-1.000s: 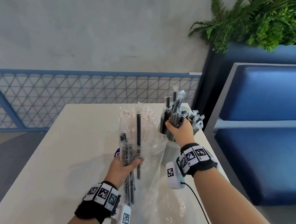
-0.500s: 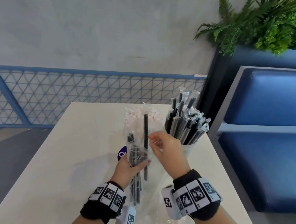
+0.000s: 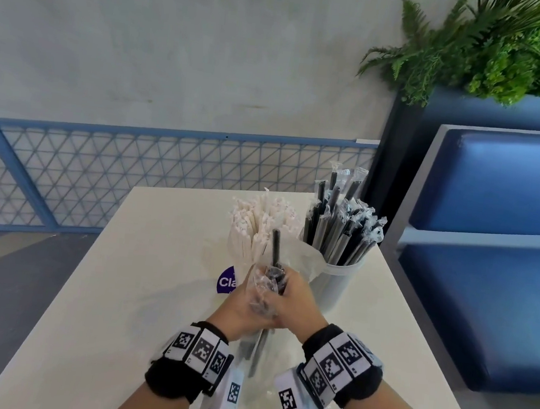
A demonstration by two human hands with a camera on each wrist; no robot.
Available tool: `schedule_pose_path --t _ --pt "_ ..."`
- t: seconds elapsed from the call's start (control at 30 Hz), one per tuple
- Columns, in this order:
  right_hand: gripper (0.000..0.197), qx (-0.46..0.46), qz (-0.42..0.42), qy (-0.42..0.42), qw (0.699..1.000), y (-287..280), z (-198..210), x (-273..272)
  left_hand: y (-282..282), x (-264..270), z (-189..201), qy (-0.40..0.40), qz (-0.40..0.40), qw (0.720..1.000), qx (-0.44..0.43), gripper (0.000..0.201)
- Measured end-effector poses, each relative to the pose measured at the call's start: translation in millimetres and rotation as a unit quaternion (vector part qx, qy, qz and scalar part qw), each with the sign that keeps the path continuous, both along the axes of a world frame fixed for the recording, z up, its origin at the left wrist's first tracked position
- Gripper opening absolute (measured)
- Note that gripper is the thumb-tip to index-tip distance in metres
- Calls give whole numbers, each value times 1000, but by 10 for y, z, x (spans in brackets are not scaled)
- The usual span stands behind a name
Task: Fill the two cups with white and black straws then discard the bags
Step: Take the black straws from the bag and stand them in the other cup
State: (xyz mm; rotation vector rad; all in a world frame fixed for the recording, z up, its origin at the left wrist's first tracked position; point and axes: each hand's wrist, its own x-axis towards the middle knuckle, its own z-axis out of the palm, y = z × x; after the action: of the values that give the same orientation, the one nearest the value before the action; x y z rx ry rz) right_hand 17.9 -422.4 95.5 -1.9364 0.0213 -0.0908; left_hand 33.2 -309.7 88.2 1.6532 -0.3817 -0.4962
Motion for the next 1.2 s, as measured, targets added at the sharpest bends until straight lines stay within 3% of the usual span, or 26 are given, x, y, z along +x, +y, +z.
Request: schedule_pose_path --t 0.13,0.2,0.3,0.37,0.5,0.6,0.7,0.77,1.0,1.2 --pt "18 54 -54 -19 997 -8 82 1 18 4 -78 -32 -2 999 5 58" --pt "7 75 -46 -53 995 -64 235 -25 52 2 -134 -25 -10 999 21 46" --pt "12 103 -44 -123 986 -187 498 -48 92 1 -207 -29 -12 998 46 26" --pt "13 139 -66 -157 976 -253 625 -33 109 10 -255 -14 -6 999 35 27" --pt "16 233 -48 -137 962 -275 666 -56 55 1 -191 -15 4 1000 15 28" --pt "17 183 -11 -74 980 -190 485 -83 1 -8 -143 -35 6 999 10 23" --pt "10 145 -29 -68 987 -136 366 -71 -10 13 -185 -46 20 999 13 22" --pt "8 159 -42 -93 982 -170 417 -54 7 15 -225 -29 11 999 -21 9" --pt "25 207 -164 -190 945 -468 937 35 14 26 -217 48 100 986 -127 26" --pt "28 180 -222 -275 918 -678 1200 109 63 61 -273 44 165 982 -79 28"
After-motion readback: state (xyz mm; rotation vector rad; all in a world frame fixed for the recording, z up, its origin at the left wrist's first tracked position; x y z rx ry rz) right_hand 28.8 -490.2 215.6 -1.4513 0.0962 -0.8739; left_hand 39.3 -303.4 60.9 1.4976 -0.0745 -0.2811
